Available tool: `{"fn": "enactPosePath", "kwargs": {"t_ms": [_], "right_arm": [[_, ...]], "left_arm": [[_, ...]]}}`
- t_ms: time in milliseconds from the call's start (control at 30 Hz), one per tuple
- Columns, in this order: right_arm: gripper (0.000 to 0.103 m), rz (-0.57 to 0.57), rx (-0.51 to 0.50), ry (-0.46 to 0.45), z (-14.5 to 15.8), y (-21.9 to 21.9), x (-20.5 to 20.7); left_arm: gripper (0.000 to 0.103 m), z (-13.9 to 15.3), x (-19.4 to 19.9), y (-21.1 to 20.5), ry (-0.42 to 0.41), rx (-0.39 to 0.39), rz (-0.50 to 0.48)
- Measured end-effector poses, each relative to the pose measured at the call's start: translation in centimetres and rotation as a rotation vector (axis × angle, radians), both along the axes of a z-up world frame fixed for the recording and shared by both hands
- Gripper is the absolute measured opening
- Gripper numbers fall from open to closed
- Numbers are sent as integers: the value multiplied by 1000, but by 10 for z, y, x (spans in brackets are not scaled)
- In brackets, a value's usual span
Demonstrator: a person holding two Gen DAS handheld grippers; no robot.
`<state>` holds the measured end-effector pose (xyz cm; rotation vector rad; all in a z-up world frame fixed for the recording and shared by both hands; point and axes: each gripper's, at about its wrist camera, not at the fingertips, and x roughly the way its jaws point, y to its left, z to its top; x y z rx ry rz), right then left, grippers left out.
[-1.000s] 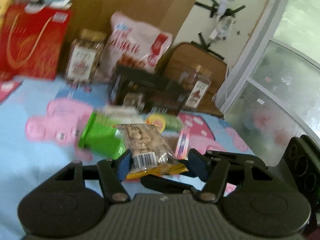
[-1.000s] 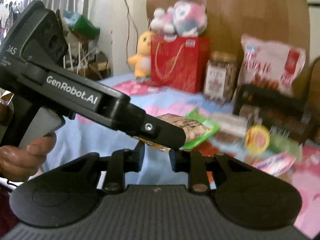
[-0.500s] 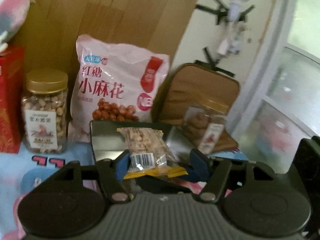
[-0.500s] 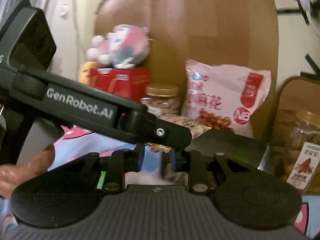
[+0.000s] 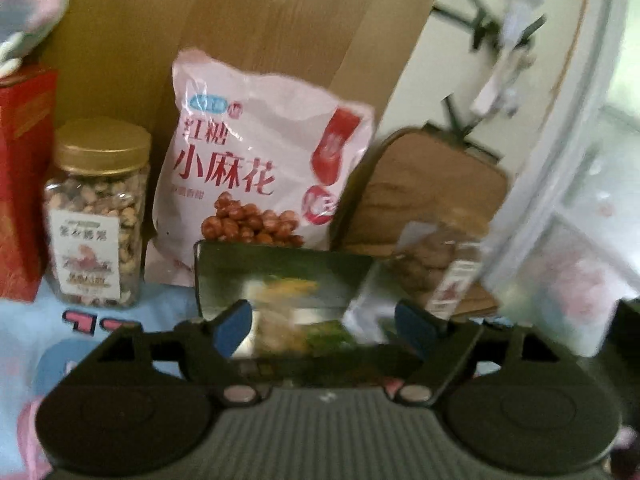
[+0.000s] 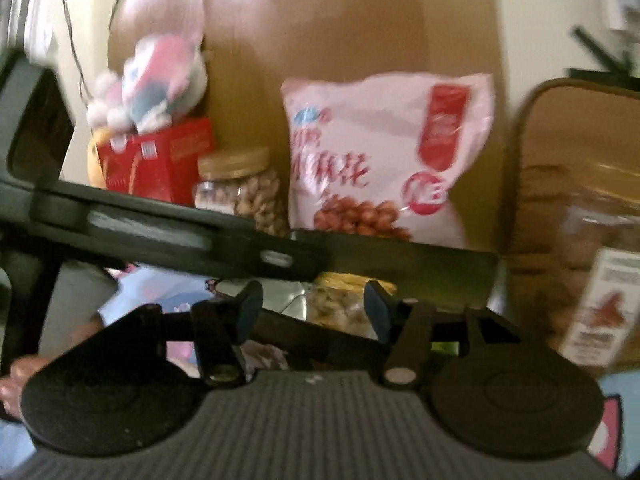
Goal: Organize snacks
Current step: 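Lower the peanut bag into the black box and open the left tool, then grasp the pale green leaf-print packet with the right tool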
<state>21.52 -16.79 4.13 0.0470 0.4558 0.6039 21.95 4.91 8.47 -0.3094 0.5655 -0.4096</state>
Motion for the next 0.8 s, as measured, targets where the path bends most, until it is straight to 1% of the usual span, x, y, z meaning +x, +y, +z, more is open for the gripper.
{"fn": "enactPosePath", "kwargs": {"t_ms": [33,100,133,233,267,333,400,433,467,500,533,567,600,700,767,800], "right_arm": [[58,-14,19,5,-2,-12,-5],[52,-60,34,43,-12,-32,-12],[47,-78,39,79,-19,-42,-14],[46,-123,22,185,-41,-54,-6],[47,-139,10,208,-46,-56,-1],[49,-135,10,260,-54,-57,12],[55,-142,9,314,-63,-56,25],[62,-140,26,329,-67,-57,28],[65,-131,47,337,-69,-59,29],[65,-124,41,338,-69,-58,29],[59,-116,37,339,-68,-57,26],[47,-101,52,349,-67,-57,23],[42,-86,73,362,-66,-57,20],[36,-95,53,336,-63,-60,0],[28,-109,57,328,-62,-67,-15],[26,-117,63,323,-61,-71,-24]], "left_arm": [[81,0,-12,3,-5,-16,-8],[81,-6,-34,7,-2,-42,-26],[81,-11,-42,7,11,-50,-35],[81,-27,-59,2,82,-69,-52],[81,-33,-63,-1,105,-78,-59],[81,-40,-72,-3,129,-90,-65],[81,-45,-81,-5,138,-92,-70],[81,-46,-86,-5,139,-90,-72],[81,-46,-90,-6,140,-87,-74],[81,-47,-93,-5,142,-85,-74],[81,-48,-96,-5,143,-85,-72],[81,-48,-98,-4,146,-87,-71],[81,-48,-101,-2,150,-92,-70],[81,-49,-106,0,157,-106,-71],[81,-50,-109,2,158,-107,-67],[81,-51,-111,3,160,-110,-67]]}}
